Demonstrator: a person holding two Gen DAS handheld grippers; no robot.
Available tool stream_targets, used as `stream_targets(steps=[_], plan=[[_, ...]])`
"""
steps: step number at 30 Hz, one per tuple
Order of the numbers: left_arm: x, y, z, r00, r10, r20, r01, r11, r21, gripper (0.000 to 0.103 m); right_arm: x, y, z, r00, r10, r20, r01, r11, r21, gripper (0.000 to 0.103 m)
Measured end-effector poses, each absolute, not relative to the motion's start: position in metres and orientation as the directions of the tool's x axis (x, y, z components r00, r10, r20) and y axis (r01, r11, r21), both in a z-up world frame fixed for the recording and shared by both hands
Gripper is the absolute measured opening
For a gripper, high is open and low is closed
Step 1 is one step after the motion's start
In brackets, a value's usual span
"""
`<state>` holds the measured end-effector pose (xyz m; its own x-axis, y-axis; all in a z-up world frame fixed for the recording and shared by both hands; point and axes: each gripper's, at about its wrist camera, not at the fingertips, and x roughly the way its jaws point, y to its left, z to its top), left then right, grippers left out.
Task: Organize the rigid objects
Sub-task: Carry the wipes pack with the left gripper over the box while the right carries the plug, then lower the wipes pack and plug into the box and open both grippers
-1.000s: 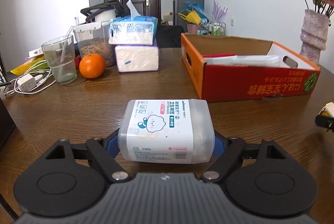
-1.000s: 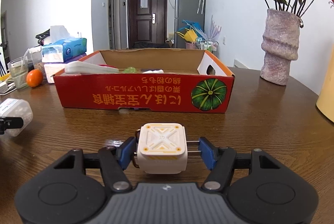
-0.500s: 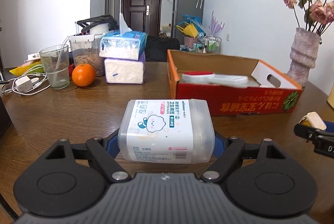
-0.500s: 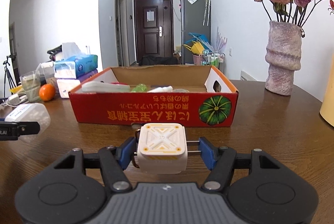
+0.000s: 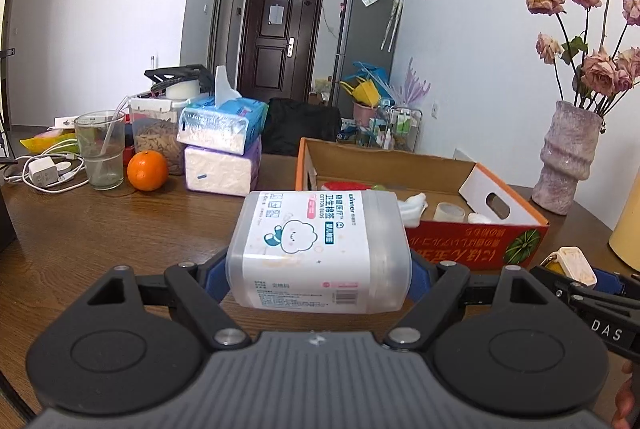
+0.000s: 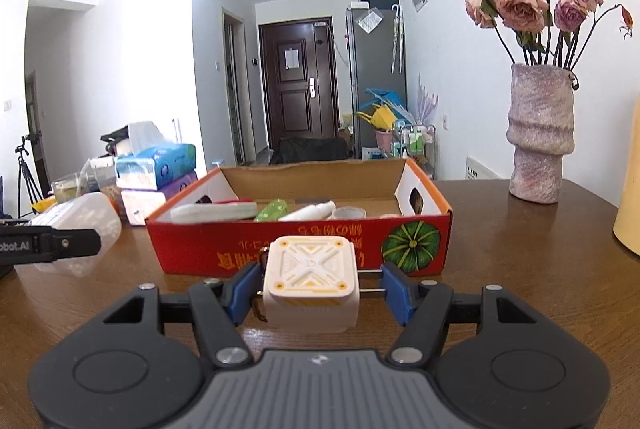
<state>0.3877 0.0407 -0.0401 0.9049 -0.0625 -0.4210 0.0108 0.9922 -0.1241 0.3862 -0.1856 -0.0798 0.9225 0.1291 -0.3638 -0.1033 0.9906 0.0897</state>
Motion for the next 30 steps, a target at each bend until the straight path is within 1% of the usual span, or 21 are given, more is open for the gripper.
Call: stream_targets(steps=[7, 18, 30], plan=[[0.396, 0.023, -0.026, 0.916, -0.064, -0.397, 0.009, 0.991, -0.137, 0.083, 0.388, -0.189, -0.070, 0.937, 0.146, -0.319, -0.122, 0.988, 0.094, 0.065], [0.420, -0.006, -0.016, 0.921, -0.075, -0.382, 0.016, 0.988, -0.155, 0.083, 0.406, -0.195, -0.064, 0.947, 0.156, -0.283, -0.136, 0.987, 0.088, 0.065], [0.453, -0.035, -0.013, 0.921, -0.095, -0.377, 0.033, 0.985, -0.166, 0.083, 0.425, -0.210, -0.063, 0.951, 0.141, -0.274, -0.121, 0.989, 0.087, 0.065]])
